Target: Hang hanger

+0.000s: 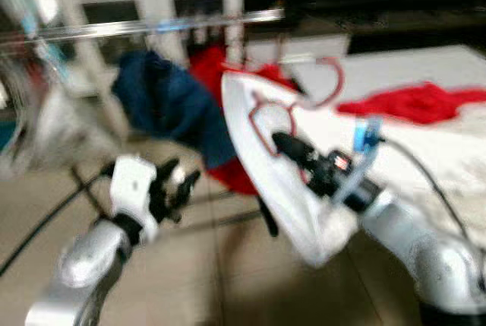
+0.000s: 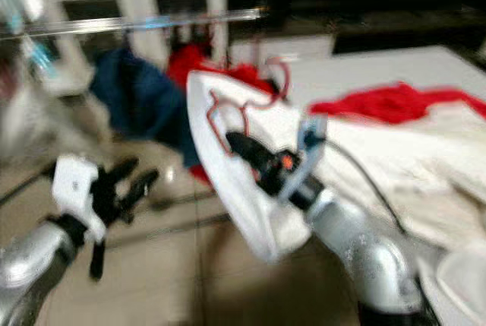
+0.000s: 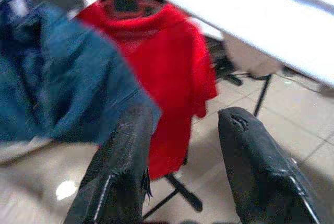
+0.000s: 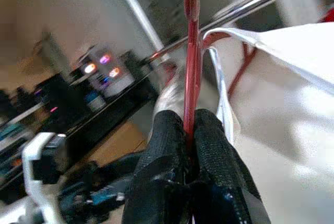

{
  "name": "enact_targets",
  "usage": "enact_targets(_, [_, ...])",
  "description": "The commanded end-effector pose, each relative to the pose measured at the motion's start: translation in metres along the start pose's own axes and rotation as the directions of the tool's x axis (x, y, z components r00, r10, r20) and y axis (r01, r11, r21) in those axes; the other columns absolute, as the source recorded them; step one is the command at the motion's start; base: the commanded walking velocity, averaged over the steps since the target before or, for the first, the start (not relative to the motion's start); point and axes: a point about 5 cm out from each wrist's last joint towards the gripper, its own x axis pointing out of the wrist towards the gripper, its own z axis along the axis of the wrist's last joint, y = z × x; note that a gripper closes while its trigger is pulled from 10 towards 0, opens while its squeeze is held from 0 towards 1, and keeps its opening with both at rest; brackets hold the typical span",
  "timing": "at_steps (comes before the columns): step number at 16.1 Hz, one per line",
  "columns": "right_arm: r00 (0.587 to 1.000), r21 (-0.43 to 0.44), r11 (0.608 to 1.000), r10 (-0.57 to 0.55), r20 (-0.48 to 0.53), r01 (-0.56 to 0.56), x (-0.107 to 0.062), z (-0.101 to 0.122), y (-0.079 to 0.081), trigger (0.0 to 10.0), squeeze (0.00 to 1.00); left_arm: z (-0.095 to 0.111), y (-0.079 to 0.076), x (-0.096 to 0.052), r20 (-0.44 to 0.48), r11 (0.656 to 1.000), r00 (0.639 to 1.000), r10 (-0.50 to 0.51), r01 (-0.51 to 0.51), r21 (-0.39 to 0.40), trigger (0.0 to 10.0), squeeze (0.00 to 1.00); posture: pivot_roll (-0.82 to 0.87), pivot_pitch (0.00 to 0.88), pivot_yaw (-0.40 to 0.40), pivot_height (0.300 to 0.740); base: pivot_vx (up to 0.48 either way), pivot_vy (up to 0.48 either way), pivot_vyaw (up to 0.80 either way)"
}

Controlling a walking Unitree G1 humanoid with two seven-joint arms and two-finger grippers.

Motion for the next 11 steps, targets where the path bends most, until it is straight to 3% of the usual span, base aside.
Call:
enact_targets(1, [0.999, -0.020, 0.999, 0.038, 0.014, -0.037, 0.002, 0.006, 0.005, 10.0, 0.00, 0.001, -0.001, 0.000, 0.002, 1.000, 1.000, 0.002, -0.002, 0.002, 10.0, 0.00, 0.15, 0.000, 0.003, 0.740, 0.000, 0.000, 0.77])
enact_targets(5, [1.000, -0.026, 1.000, 0.015, 0.026, -0.014, 0.001, 0.006, 0.003, 10.0, 0.00, 0.002, -0.001, 0.000, 0.000, 1.000, 1.000, -0.004, 0.004, 0.003, 10.0, 0.00, 0.14, 0.000, 0.012, 0.740, 0.000, 0.000, 0.77])
enact_targets(8, [0.993, -0.040, 0.994, -0.103, 0.053, 0.105, 0.000, 0.006, -0.011, 10.0, 0.00, 0.002, -0.001, 0.001, 0.001, 1.000, 1.000, -0.006, 0.006, 0.001, 10.0, 0.00, 0.14, 0.000, 0.016, 0.740, 0.000, 0.000, 0.77])
enact_targets(11, [0.987, -0.041, 0.988, -0.146, 0.070, 0.149, 0.000, 0.006, -0.016, 10.0, 0.00, 0.002, -0.001, 0.001, 0.001, 1.000, 1.000, -0.010, 0.010, -0.003, 10.0, 0.00, 0.14, 0.000, 0.016, 0.740, 0.000, 0.000, 0.77])
